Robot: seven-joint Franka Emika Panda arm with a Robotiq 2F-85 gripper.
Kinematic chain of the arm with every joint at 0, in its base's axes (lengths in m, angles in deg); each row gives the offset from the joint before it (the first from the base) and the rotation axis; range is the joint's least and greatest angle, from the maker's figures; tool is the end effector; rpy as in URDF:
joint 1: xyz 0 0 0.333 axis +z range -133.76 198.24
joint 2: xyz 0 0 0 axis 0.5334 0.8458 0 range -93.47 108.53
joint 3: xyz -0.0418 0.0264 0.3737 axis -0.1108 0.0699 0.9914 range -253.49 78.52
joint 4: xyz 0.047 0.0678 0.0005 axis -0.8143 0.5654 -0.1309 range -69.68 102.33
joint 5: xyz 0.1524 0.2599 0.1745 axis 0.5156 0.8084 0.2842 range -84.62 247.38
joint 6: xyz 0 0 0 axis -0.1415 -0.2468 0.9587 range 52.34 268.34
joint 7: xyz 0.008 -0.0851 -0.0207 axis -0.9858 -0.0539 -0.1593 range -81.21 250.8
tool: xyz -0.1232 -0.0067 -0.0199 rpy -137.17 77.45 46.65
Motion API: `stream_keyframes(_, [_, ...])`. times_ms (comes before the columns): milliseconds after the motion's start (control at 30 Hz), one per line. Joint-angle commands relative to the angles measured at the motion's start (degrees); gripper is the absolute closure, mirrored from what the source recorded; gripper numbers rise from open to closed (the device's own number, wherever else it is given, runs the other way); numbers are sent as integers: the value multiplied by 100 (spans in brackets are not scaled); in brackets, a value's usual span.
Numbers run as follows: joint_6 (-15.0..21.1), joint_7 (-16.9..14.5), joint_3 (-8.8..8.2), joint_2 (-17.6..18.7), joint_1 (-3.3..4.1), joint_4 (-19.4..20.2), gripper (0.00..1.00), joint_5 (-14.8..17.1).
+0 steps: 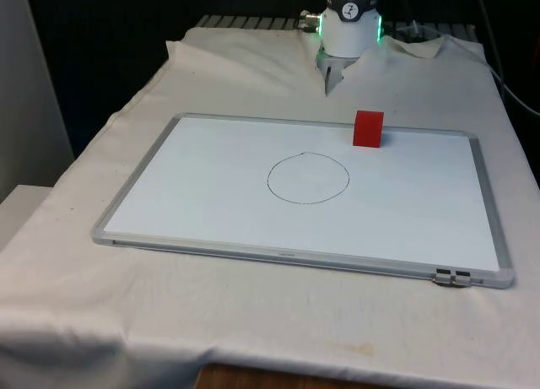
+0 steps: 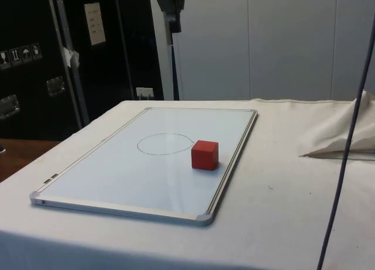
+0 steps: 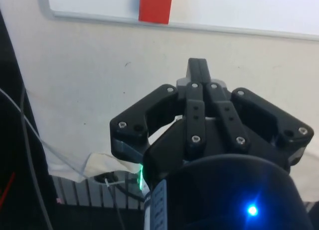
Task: Push the cube into the marked area.
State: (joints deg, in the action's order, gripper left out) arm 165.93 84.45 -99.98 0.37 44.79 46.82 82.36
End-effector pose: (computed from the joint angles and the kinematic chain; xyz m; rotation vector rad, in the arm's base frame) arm 0.4650 -0.0027 0.5316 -3.0989 -0.0035 0.0246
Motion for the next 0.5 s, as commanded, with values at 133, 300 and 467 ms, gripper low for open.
stream_keyframes(133, [418,-29,0,-407,6,682,100,69])
stream_keyframes(300, [688,-23,6,-665,11,1169,100,86])
stream_keyframes(467, [796,-23,23,-791,6,1444,100,69])
